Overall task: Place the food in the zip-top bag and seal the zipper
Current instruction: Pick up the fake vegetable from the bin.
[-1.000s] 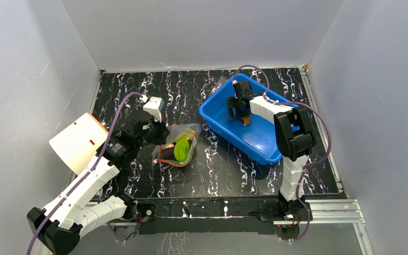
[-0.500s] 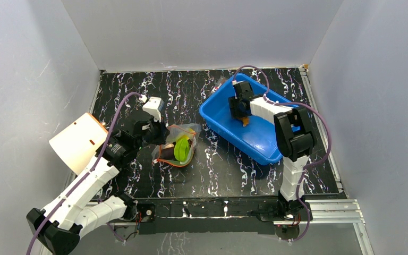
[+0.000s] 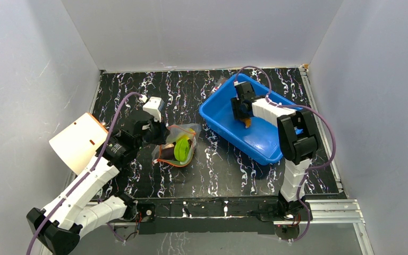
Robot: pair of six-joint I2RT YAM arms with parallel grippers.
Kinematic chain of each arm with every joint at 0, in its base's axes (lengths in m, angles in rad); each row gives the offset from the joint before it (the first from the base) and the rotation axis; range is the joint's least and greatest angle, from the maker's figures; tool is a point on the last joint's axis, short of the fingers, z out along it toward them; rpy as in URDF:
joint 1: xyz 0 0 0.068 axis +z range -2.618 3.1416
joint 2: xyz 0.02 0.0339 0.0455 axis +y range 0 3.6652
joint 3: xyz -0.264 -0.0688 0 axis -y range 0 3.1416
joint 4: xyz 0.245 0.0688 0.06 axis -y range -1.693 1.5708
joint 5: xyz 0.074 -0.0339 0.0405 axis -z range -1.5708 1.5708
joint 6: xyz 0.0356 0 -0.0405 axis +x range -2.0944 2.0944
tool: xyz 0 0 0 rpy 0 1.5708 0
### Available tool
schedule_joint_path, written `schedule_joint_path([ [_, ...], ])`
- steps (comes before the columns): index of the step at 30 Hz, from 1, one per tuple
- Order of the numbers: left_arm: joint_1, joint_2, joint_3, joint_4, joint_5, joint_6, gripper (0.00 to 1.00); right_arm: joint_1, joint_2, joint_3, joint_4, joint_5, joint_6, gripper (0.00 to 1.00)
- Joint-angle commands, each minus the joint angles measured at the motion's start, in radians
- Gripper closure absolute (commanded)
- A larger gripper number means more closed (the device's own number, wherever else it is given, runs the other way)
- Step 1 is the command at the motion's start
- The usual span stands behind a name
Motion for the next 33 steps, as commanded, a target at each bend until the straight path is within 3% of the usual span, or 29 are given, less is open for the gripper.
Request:
schedule_joint_path([
  [1, 0.004, 0.008, 0.048, 0.017, 0.020, 0.002, 1.00, -0.004, -0.088, 0.001, 0.020, 0.058, -0.018, 0.60],
  [14, 0.005, 0.035, 0.060, 0.027, 0.039, -0.001, 1.00, -0.004, -0.269, 0.002, -0.013, 0.067, -0.008, 0.66],
  [26, 0.004, 0.087, 0.135, 0.007, 0.096, -0.052, 1.00, 0.016, -0.507, -0.017, 0.001, -0.202, 0.048, 0.66],
  [33, 0.005, 0.114, 0.193, -0.023, 0.112, -0.110, 1.00, 0.120, -0.620, -0.047, 0.057, -0.312, 0.132, 0.66],
])
